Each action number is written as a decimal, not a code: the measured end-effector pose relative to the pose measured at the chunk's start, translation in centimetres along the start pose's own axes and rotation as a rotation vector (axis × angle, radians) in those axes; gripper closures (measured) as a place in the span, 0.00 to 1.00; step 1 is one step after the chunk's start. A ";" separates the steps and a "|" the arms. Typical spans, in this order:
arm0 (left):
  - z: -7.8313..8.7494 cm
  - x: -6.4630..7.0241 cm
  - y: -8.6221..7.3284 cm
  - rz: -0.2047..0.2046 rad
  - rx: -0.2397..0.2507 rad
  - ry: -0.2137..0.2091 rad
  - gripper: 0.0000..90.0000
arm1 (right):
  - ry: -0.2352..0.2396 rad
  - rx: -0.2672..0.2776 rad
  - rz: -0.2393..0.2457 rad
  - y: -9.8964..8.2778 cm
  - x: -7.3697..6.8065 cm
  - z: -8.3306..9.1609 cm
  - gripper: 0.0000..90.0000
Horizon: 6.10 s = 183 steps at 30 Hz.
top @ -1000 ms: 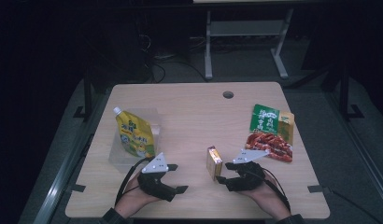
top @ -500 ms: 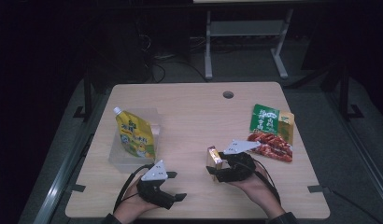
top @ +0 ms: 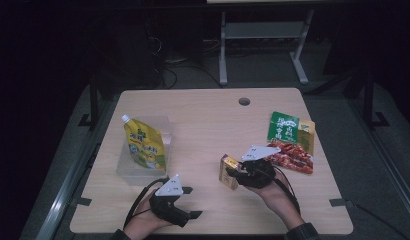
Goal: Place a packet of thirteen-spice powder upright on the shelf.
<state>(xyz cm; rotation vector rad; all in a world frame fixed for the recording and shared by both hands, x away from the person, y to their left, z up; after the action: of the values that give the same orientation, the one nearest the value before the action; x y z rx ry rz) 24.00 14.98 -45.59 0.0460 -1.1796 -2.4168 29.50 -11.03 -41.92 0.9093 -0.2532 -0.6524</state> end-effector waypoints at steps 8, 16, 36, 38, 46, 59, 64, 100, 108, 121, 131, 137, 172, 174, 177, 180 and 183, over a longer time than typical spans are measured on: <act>-0.2 0.1 -0.1 -0.009 -0.011 -0.009 0.21 | 0.045 -0.003 0.049 0.2 0.7 0.1 0.75; -0.3 0.2 -0.1 -0.020 -0.015 -0.015 0.21 | 0.090 0.031 0.098 1.4 1.1 0.5 0.75; -0.9 1.1 0.1 -0.065 -0.036 -0.051 0.20 | 0.220 0.123 0.202 7.3 0.8 -0.7 0.75; -0.9 1.3 0.1 -0.068 -0.037 -0.057 0.20 | 0.241 0.127 0.214 8.1 0.5 -1.0 0.75; -1.2 1.7 0.1 -0.090 -0.042 -0.074 0.20 | 0.306 0.121 0.275 10.7 -1.0 -2.6 0.75; -1.5 2.0 0.2 -0.114 -0.053 -0.088 0.20 | 0.380 0.119 0.350 13.9 -4.6 -5.2 0.75; -1.7 2.1 0.1 -0.108 -0.049 -0.097 0.20 | 0.398 0.112 0.370 14.8 -6.1 -6.3 0.75; -1.9 2.3 0.0 -0.104 -0.069 -0.113 0.20 | 0.440 0.046 0.468 15.3 -11.0 -14.2 0.75; -1.8 2.2 0.0 -0.097 -0.067 -0.111 0.20 | 0.444 0.029 0.459 14.9 -11.2 -14.8 0.72; -1.9 2.2 -0.1 -0.080 -0.053 -0.114 0.20 | 0.433 0.078 0.425 15.4 -10.2 -12.1 0.62; -1.9 1.9 -0.1 -0.094 -0.066 -0.111 0.20 | 0.403 0.103 0.386 14.4 -8.4 -8.2 0.57; -1.8 1.7 -0.1 -0.098 -0.078 -0.102 0.20 | 0.368 0.105 0.344 13.1 -6.5 -6.4 0.54; -1.6 1.2 -0.1 -0.072 -0.065 -0.088 0.20 | -0.157 -0.014 -0.022 1.5 13.0 1.9 1.00; -1.6 1.2 -0.1 -0.065 -0.061 -0.090 0.20 | -0.186 -0.037 -0.043 0.5 14.1 2.2 1.00; -1.6 1.1 -0.1 -0.064 -0.059 -0.090 0.20 | -0.232 -0.073 -0.073 -1.1 15.6 2.6 1.00; -1.6 1.0 -0.1 -0.062 -0.058 -0.085 0.20 | -0.270 -0.097 -0.107 -2.8 17.1 3.2 1.00; -1.6 0.9 -0.1 -0.058 -0.054 -0.085 0.20 | -0.311 -0.112 -0.147 -4.4 18.3 3.9 1.00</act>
<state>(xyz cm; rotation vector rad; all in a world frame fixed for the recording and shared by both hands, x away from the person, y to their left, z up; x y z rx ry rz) 23.44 13.50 -46.52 -0.0398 -1.1639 -2.5228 40.14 -26.86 -44.31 0.7210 -0.4256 -0.9372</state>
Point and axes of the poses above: each handheld gripper's, and its own axes: z roughly backward along the jaws, y roughly out of its top, x roughly to its right, the point moved 2 cm from there along -z, roughly forward along the jaws, and after that the axes turned 2 degrees about z, right-handed, at the moved point
